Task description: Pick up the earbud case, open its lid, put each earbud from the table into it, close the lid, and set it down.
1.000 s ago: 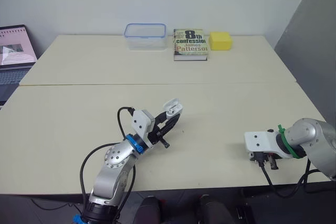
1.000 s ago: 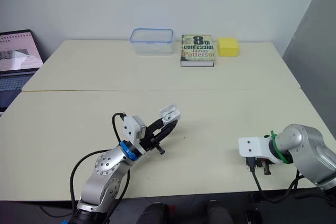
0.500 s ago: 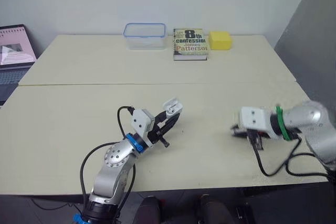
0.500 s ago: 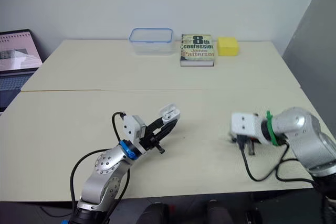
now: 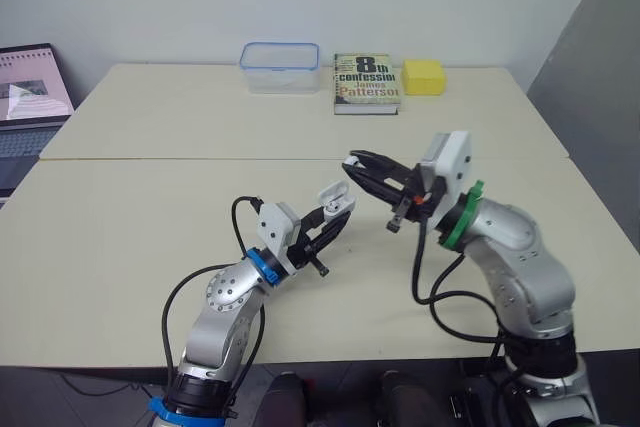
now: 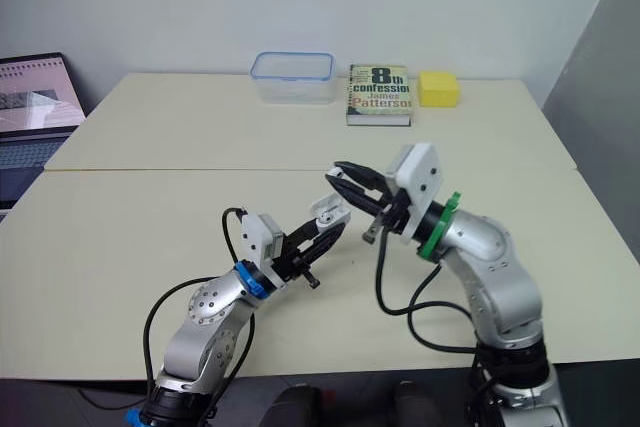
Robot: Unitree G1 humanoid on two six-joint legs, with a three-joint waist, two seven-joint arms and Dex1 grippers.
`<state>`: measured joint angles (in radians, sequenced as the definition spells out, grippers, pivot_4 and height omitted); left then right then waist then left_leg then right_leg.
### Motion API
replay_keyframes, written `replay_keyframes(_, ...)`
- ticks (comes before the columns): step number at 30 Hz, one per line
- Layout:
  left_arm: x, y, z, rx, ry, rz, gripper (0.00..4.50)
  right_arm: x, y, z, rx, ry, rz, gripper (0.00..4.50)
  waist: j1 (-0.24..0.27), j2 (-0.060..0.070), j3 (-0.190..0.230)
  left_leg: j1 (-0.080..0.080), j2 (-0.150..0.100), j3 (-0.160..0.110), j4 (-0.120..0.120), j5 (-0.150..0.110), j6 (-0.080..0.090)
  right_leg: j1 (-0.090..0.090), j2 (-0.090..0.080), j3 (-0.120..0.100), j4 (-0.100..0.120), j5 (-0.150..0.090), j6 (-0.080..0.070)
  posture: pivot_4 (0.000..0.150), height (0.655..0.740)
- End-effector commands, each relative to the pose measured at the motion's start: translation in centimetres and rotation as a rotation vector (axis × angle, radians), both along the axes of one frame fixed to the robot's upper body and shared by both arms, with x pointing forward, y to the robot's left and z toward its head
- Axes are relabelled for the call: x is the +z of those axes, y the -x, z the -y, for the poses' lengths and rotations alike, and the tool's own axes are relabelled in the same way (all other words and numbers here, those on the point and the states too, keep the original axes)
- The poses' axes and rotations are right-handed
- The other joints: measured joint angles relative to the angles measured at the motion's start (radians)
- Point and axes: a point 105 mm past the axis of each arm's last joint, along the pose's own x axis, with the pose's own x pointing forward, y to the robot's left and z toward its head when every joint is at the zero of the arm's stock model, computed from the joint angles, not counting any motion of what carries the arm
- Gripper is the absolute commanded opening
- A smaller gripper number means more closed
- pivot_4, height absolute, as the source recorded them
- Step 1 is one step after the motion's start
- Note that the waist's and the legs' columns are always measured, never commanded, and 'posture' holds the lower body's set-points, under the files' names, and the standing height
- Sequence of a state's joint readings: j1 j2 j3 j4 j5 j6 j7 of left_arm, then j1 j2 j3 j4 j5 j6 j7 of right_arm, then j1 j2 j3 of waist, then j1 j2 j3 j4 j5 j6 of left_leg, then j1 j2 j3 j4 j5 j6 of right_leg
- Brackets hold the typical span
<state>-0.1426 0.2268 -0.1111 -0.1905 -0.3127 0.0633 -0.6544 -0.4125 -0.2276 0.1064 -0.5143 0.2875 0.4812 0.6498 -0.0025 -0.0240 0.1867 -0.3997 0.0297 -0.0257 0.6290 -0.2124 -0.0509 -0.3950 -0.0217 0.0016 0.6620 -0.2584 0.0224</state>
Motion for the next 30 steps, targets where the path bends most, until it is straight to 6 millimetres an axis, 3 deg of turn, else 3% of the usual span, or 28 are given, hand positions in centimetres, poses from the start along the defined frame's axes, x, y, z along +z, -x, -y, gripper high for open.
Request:
replay_keyframes(1,1.3,0.2,0.1,-0.010,0.028,0.045,0.81,0.4,0.4,-0.2,-0.022,-0.018,0.060,0.38,0.000,0.000,0.000,0.000,0.000,0.001,0.000,0.000,0.000,0.000,0.000,0.001,0.000,0.000,0.000,0.150,0.7400)
replay_keyframes(9,1.4,0.1,0.2,-0.018,0.026,0.049,0.81,-1.8,-0.2,-0.7,-0.055,0.016,0.064,0.38,-0.001,0.000,0.000,0.000,0.000,0.000,0.000,0.000,0.000,0.000,0.000,0.001,0.000,0.000,0.000,0.150,0.7400)
replay_keyframes(30,1.5,0.2,0.1,-0.017,0.025,0.048,0.81,-5.1,-1.7,0.3,-0.120,0.099,0.051,0.38,-0.002,0.000,0.000,0.000,0.000,0.001,0.000,0.000,0.000,-0.001,0.001,0.001,0.000,0.000,0.000,0.150,0.7400)
